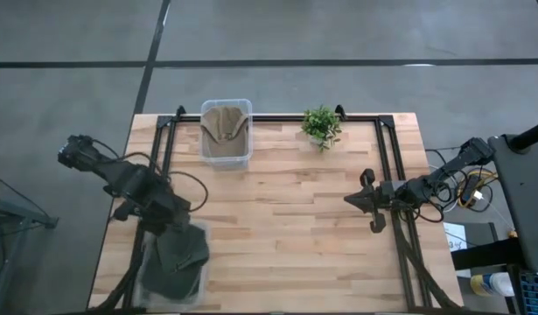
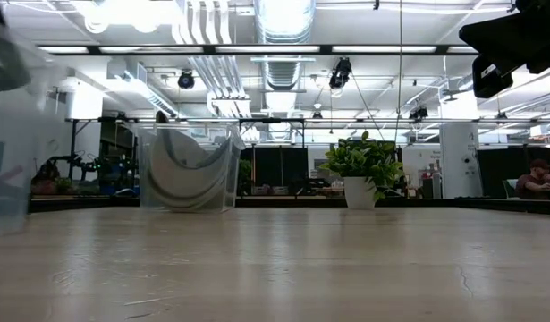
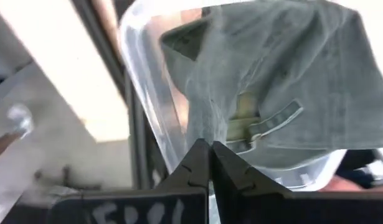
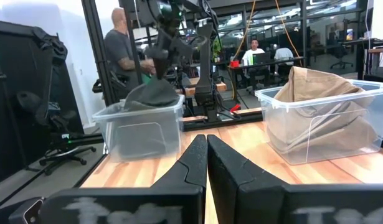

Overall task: Pick & Place hat
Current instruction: Put the black cap into the bottom transparent bin

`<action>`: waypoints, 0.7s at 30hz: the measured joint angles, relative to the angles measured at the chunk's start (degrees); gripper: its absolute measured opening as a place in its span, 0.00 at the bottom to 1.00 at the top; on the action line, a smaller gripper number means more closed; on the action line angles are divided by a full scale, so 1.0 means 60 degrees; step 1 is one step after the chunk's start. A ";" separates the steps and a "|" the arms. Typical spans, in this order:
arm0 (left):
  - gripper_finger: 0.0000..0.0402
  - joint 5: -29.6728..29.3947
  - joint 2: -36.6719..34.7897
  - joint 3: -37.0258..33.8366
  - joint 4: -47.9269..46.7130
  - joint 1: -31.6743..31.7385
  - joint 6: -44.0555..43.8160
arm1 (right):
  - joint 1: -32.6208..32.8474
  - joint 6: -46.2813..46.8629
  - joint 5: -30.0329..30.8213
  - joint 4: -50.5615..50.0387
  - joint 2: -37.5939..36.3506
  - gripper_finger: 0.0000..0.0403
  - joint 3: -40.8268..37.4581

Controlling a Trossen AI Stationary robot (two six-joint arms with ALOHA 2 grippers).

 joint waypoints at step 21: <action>0.29 -0.1983 -0.0143 0.0286 0.0480 0.0102 0.0868 | 0.0000 0.0001 0.0000 0.0000 -0.0002 0.02 -0.0003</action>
